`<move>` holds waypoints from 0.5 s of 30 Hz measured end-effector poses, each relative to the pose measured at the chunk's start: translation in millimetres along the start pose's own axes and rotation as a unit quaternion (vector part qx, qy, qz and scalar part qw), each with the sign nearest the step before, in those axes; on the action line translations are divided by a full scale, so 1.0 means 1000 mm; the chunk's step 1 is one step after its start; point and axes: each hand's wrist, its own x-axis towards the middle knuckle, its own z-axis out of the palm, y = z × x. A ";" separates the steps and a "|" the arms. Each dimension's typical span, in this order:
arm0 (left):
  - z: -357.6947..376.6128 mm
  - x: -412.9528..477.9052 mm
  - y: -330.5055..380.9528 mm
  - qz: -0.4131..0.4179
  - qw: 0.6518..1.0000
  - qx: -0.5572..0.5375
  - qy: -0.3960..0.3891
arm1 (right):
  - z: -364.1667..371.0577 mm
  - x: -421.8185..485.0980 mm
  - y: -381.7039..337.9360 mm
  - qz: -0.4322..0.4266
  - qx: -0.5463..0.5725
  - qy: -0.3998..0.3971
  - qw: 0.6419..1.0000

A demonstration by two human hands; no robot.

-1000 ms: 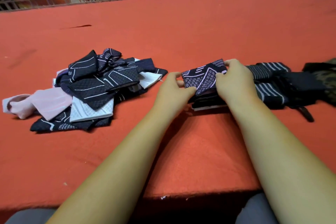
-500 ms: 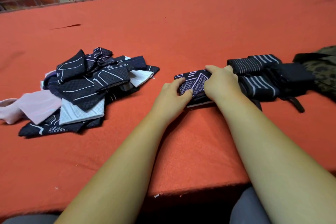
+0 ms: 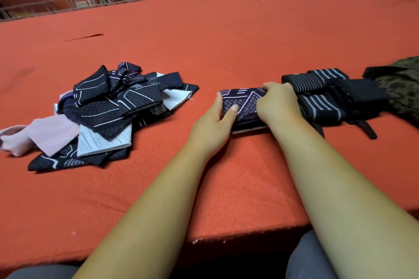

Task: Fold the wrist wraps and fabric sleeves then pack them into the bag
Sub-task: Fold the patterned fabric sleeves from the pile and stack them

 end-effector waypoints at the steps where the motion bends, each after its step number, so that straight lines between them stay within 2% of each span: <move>1: 0.000 0.001 0.000 -0.005 1.000 0.004 -0.007 | -0.001 0.000 0.000 0.003 -0.003 0.002 1.000; 8: -0.001 0.005 0.001 -0.017 0.999 0.033 -0.035 | -0.004 -0.001 0.000 -0.002 -0.032 -0.003 0.999; 12: 0.001 0.004 -0.002 -0.019 1.000 0.008 0.016 | -0.005 -0.004 -0.003 -0.010 -0.043 0.009 0.999; 15: -0.001 0.001 -0.002 -0.024 0.995 -0.079 0.052 | -0.003 -0.012 -0.011 -0.027 -0.067 0.055 0.996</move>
